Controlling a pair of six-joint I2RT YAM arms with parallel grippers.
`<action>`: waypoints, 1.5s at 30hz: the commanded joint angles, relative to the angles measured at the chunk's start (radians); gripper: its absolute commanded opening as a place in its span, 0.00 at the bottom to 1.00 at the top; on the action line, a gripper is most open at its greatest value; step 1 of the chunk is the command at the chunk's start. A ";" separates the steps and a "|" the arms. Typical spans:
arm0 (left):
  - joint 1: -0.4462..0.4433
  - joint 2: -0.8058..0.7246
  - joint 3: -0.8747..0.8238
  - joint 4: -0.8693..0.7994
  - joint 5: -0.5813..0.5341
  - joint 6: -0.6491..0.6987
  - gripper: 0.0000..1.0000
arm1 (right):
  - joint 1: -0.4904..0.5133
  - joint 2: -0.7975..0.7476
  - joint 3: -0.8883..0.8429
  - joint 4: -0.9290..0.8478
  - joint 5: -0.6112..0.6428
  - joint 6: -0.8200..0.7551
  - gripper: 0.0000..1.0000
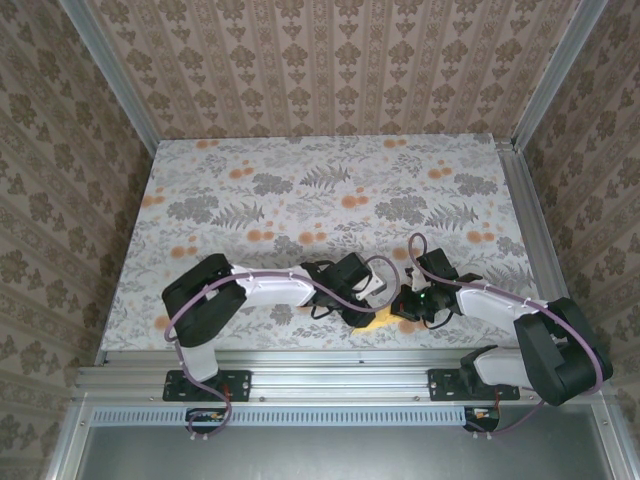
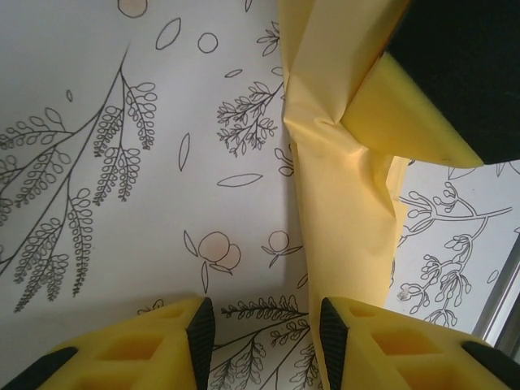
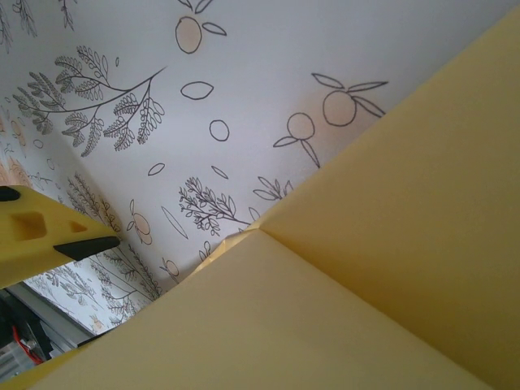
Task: Fold a paper plane with a square sheet of paper (pick it up from the middle)
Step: Fold the wing for the fifth time at the center of the table.
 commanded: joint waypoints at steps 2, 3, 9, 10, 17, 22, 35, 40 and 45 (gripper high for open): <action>-0.017 0.019 0.035 -0.025 0.039 0.010 0.43 | -0.004 0.007 -0.029 -0.061 0.062 -0.024 0.00; -0.019 0.018 0.033 -0.024 0.040 0.011 0.43 | -0.005 0.009 -0.027 -0.059 0.061 -0.024 0.00; -0.022 0.022 0.025 -0.022 0.051 0.010 0.43 | -0.007 0.008 -0.021 -0.054 0.063 -0.017 0.00; -0.023 0.023 0.023 -0.019 0.049 0.010 0.43 | -0.008 0.005 -0.021 -0.051 0.061 -0.012 0.00; -0.026 0.051 0.023 -0.013 0.051 0.013 0.43 | -0.011 -0.018 -0.018 -0.039 0.044 0.008 0.08; -0.030 0.055 0.027 -0.013 0.054 0.016 0.43 | -0.014 -0.036 -0.021 -0.037 0.040 0.018 0.11; -0.047 0.087 0.042 -0.027 0.043 0.033 0.43 | -0.023 -0.078 -0.035 0.015 -0.024 0.072 0.21; -0.056 0.106 0.056 -0.050 0.026 0.047 0.43 | -0.023 -0.108 -0.021 -0.039 -0.021 0.079 0.29; -0.059 0.109 0.055 -0.054 0.014 0.049 0.42 | -0.024 -0.140 0.004 -0.133 0.006 0.065 0.34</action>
